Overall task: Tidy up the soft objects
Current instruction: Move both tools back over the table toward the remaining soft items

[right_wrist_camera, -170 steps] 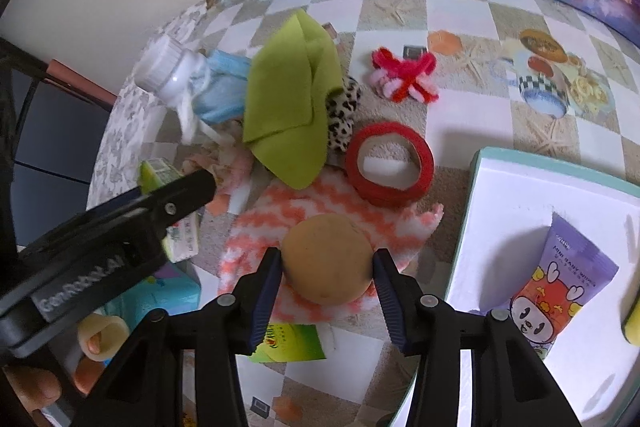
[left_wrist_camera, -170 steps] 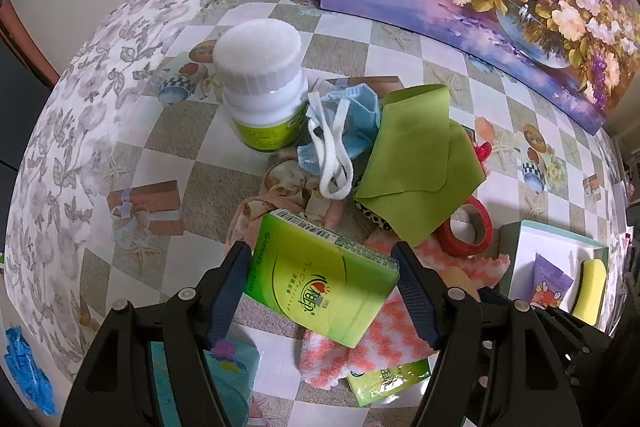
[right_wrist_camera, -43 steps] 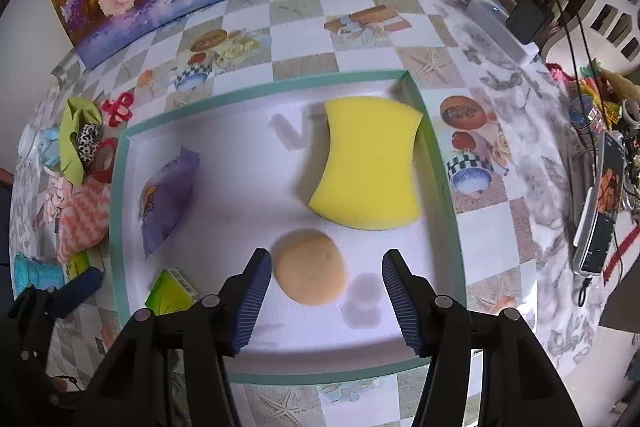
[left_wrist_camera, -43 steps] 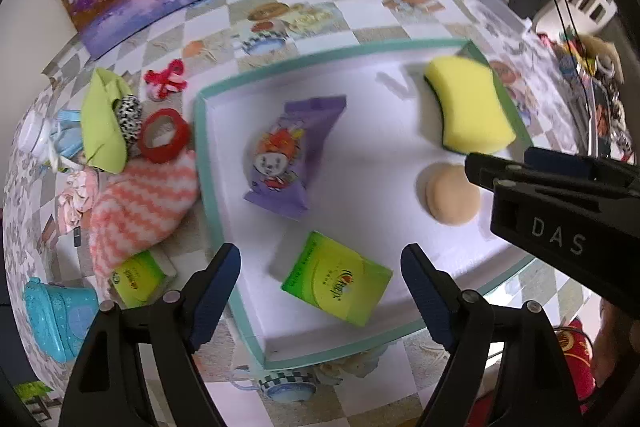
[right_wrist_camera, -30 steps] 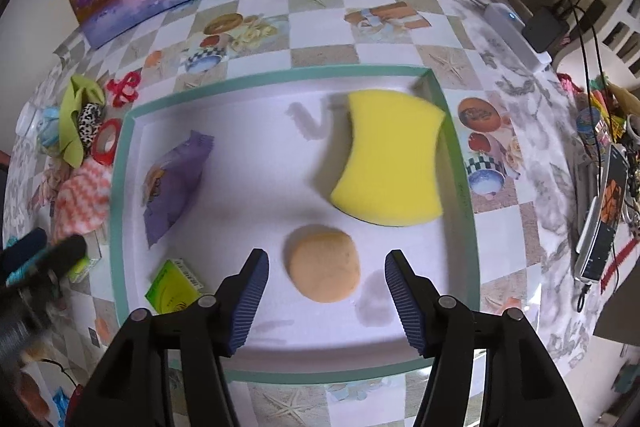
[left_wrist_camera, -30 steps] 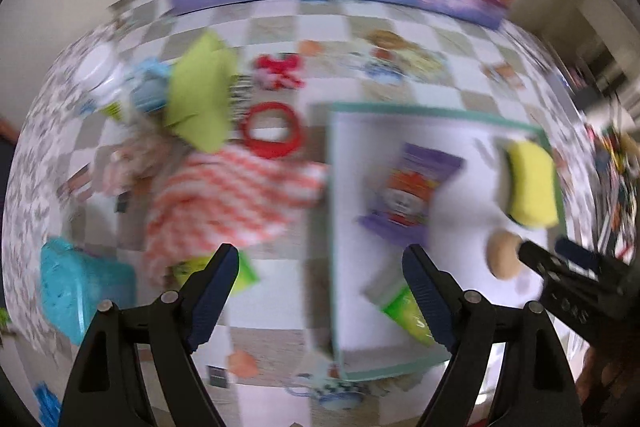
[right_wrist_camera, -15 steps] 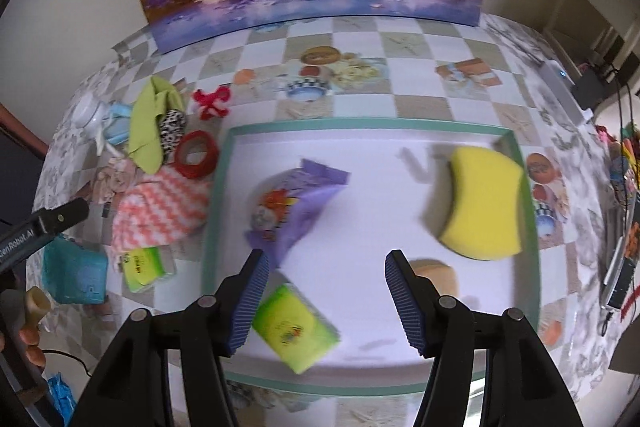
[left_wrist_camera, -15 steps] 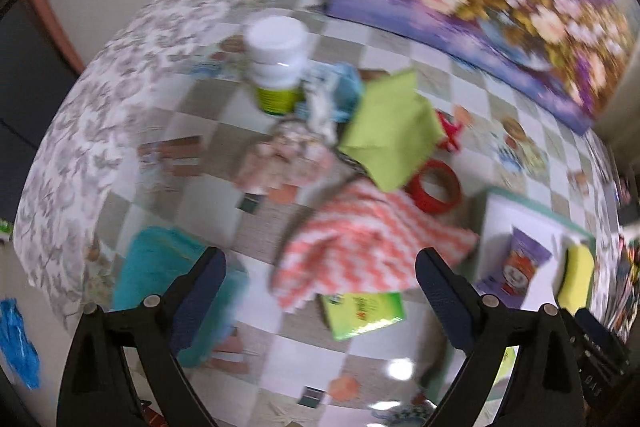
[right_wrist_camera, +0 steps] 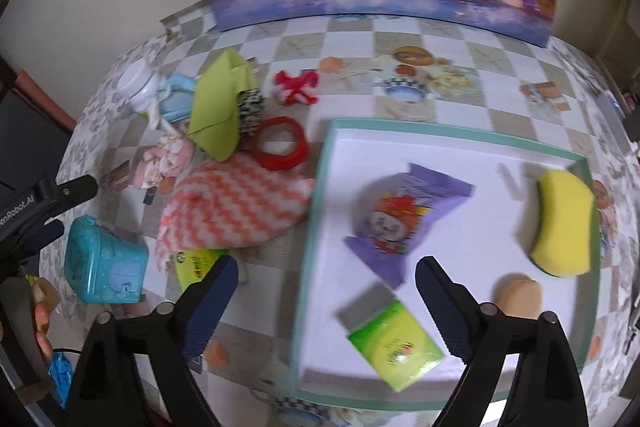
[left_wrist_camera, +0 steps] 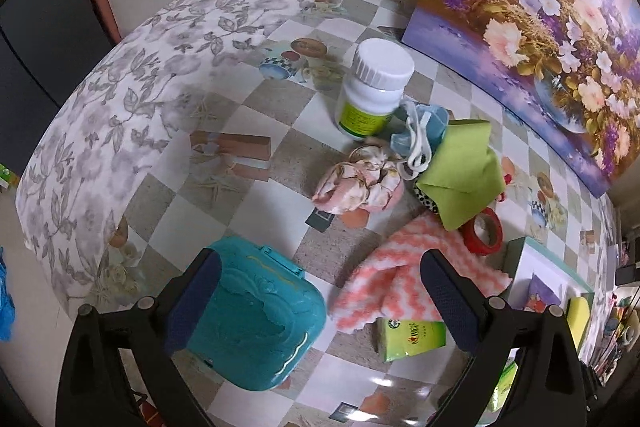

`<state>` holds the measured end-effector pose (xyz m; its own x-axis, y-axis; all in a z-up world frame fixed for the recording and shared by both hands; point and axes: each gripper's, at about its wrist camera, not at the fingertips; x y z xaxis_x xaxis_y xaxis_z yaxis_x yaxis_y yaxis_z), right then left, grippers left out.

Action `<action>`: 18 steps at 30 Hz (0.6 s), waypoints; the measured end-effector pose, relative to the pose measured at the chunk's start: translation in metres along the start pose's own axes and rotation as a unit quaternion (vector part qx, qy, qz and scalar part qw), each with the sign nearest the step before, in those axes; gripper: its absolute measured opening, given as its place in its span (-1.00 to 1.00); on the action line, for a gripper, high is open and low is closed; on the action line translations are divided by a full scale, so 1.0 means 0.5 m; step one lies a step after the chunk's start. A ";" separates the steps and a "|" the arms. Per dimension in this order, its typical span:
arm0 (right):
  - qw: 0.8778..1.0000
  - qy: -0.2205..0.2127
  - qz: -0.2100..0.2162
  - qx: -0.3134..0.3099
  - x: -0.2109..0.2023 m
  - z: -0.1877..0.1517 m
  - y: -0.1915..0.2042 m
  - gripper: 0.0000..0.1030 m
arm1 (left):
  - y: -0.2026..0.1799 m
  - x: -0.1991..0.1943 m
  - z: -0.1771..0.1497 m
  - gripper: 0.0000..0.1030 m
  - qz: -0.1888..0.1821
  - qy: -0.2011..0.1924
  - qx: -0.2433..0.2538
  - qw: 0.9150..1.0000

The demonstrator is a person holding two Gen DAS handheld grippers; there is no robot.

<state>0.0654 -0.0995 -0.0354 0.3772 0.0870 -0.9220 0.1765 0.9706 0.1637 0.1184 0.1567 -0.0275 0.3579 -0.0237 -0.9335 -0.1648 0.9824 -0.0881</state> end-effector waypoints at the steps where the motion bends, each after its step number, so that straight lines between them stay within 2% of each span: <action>1: 1.000 0.001 0.002 -0.003 0.004 0.001 0.009 0.80 | 0.001 0.002 0.001 0.94 -0.002 0.002 0.000 1.000; 4: 1.000 0.002 0.010 -0.011 0.015 0.008 0.031 0.82 | 0.002 0.007 0.004 0.94 -0.005 0.006 0.002 1.000; 6: 1.000 0.003 0.017 -0.014 0.022 0.014 0.042 0.93 | 0.000 0.012 0.010 0.94 -0.006 0.007 0.006 1.000; 18: 0.999 0.018 0.036 -0.015 0.077 0.057 0.089 0.93 | 0.015 0.037 0.059 0.94 0.004 0.005 0.007 1.000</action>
<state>0.1133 -0.0595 -0.0535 0.3558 0.1649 -0.9199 0.1228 0.9675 0.2209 0.1509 0.1691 -0.0350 0.3467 -0.0181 -0.9378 -0.1539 0.9852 -0.0759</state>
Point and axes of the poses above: each gripper's, at about its wrist camera, not at the fingertips, and x roughly the way its jaws point, y to its left, z to its top, and after that the axes turned 1 degree about -y, right-handed
